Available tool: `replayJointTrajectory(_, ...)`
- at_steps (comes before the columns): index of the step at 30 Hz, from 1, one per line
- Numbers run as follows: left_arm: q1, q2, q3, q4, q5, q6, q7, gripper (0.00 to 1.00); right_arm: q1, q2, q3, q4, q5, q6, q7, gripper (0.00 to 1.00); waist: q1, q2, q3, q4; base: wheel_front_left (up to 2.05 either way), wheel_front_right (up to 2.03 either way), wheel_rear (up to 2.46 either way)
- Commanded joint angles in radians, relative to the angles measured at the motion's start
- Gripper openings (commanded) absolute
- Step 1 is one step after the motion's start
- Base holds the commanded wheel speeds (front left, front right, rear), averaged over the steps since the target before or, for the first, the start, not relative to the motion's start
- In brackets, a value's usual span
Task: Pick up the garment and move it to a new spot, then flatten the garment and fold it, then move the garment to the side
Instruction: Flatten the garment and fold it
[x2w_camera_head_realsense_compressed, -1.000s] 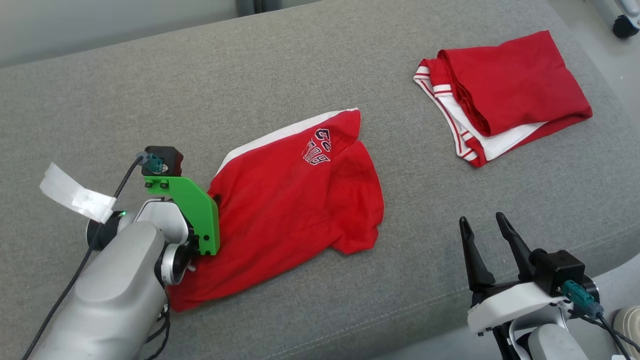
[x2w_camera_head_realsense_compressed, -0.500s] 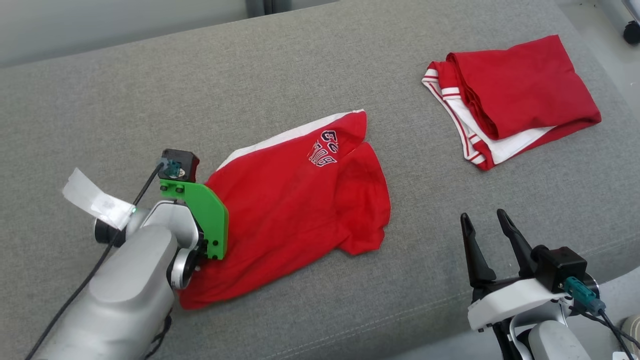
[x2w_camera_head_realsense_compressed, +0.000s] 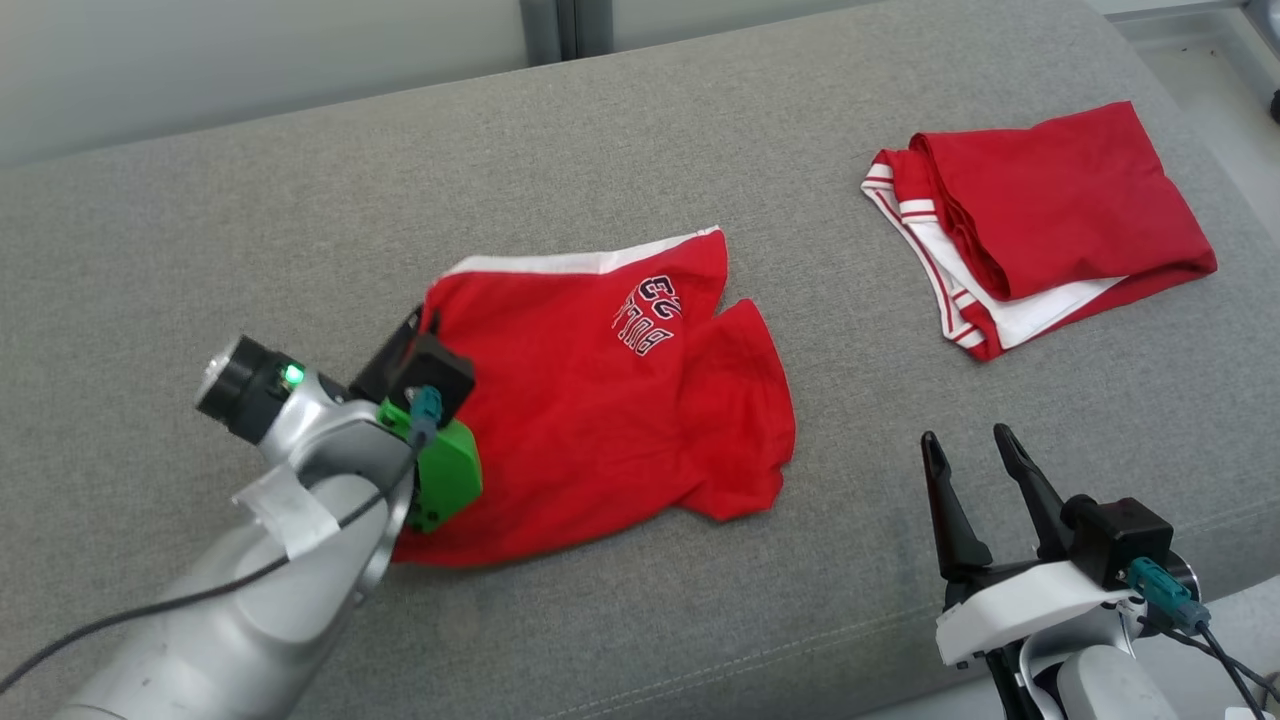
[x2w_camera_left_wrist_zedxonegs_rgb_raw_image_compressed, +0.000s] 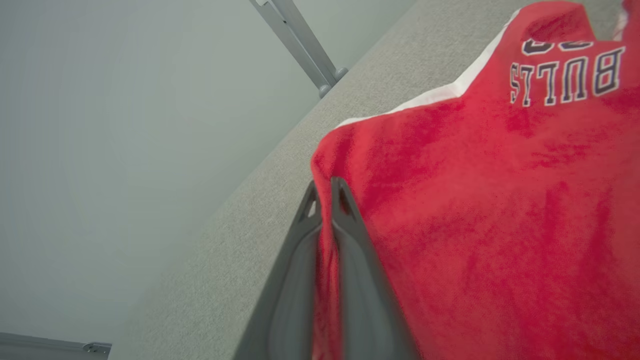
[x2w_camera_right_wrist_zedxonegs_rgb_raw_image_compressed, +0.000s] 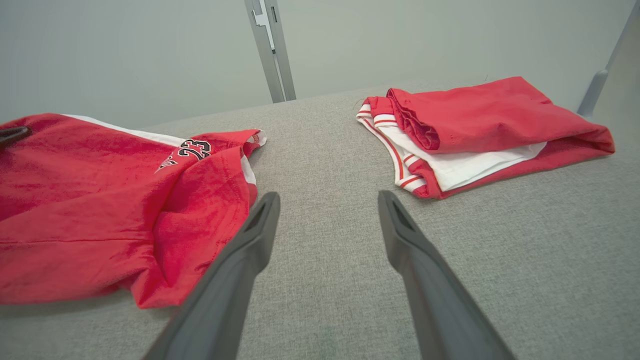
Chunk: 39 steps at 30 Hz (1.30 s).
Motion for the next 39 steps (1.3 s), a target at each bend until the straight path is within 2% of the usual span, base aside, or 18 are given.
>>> replayJointTrajectory(1, 0.044, -0.021, -0.034, 0.020, 0.021, -0.004, -0.004, 0.30, 0.011, -0.002, -0.003, 0.003, 0.006, -0.001, -0.003, 1.00, 0.0000, 0.0000, -0.009, 0.007, 0.00, 0.00, 0.00)
replayJointTrajectory(3, 0.062, -0.040, -0.053, 0.032, 0.019, -0.017, -0.015, 0.47, 0.011, -0.001, -0.004, 0.005, 0.006, -0.001, -0.003, 1.00, 0.0000, 0.0000, -0.013, 0.011, 0.00, 0.00, 0.00)
replayJointTrajectory(5, 0.071, -0.047, -0.062, 0.041, 0.020, -0.022, -0.014, 0.46, 0.012, -0.002, -0.005, 0.006, 0.006, -0.001, -0.003, 1.00, 0.0000, 0.0000, -0.015, 0.013, 0.00, 0.00, 0.00)
replayJointTrajectory(6, 0.085, -0.059, -0.066, 0.047, 0.010, -0.028, -0.015, 0.51, 0.012, -0.002, -0.006, 0.006, 0.006, -0.001, -0.003, 1.00, 0.0000, 0.0000, -0.018, 0.016, 0.00, 0.00, 0.00)
replayJointTrajectory(7, 0.097, -0.070, -0.068, 0.052, 0.002, -0.031, -0.017, 0.84, 0.013, -0.002, -0.006, 0.008, 0.005, -0.001, -0.003, 1.00, 0.0000, 0.0000, -0.022, 0.018, 0.00, 0.00, 0.00)
replayJointTrajectory(8, 0.108, -0.082, -0.068, 0.054, -0.006, -0.035, -0.023, 1.00, 0.015, -0.002, -0.007, 0.009, 0.004, -0.001, -0.003, 1.00, 0.0000, 0.0000, -0.026, 0.020, 0.00, 0.00, 0.00)
replayJointTrajectory(18, 0.229, -0.163, -0.072, 0.031, -0.112, -0.101, -0.018, 1.00, 0.043, -0.002, -0.012, 0.019, -0.012, -0.001, -0.003, 1.00, 0.0000, 0.0000, -0.092, 0.047, 0.00, 0.00, 0.00)
replayJointTrajectory(24, 0.276, -0.178, -0.031, -0.025, -0.186, -0.095, -0.002, 1.00, 0.056, -0.002, -0.010, 0.021, -0.019, -0.001, -0.004, 1.00, 0.0000, 0.0000, -0.121, 0.064, 0.00, 0.00, 0.00)
replayJointTrajectory(29, 0.267, -0.130, 0.058, -0.096, -0.257, -0.047, 0.036, 1.00, 0.063, -0.002, -0.007, 0.025, -0.020, -0.001, -0.004, 1.00, 0.0000, 0.0000, -0.137, 0.071, 0.00, 0.00, 0.00)
replayJointTrajectory(32, 0.242, -0.078, 0.107, -0.129, -0.289, -0.007, 0.089, 1.00, 0.067, -0.002, -0.002, 0.026, -0.022, -0.001, -0.004, 1.00, 0.0000, 0.0000, -0.138, 0.070, 0.00, 0.00, 0.00)
replayJointTrajectory(36, 0.219, -0.021, 0.158, -0.136, -0.340, 0.029, 0.203, 1.00, 0.066, -0.002, 0.010, 0.027, -0.022, -0.001, -0.004, 1.00, 0.0000, 0.0000, -0.128, 0.060, 0.00, 0.00, 0.00)
replayJointTrajectory(39, 0.202, -0.007, 0.182, -0.123, -0.393, 0.031, 0.298, 1.00, 0.055, -0.002, 0.013, 0.027, -0.023, -0.001, -0.004, 1.00, 0.0000, 0.0000, -0.111, 0.048, 0.00, 0.00, 0.00)
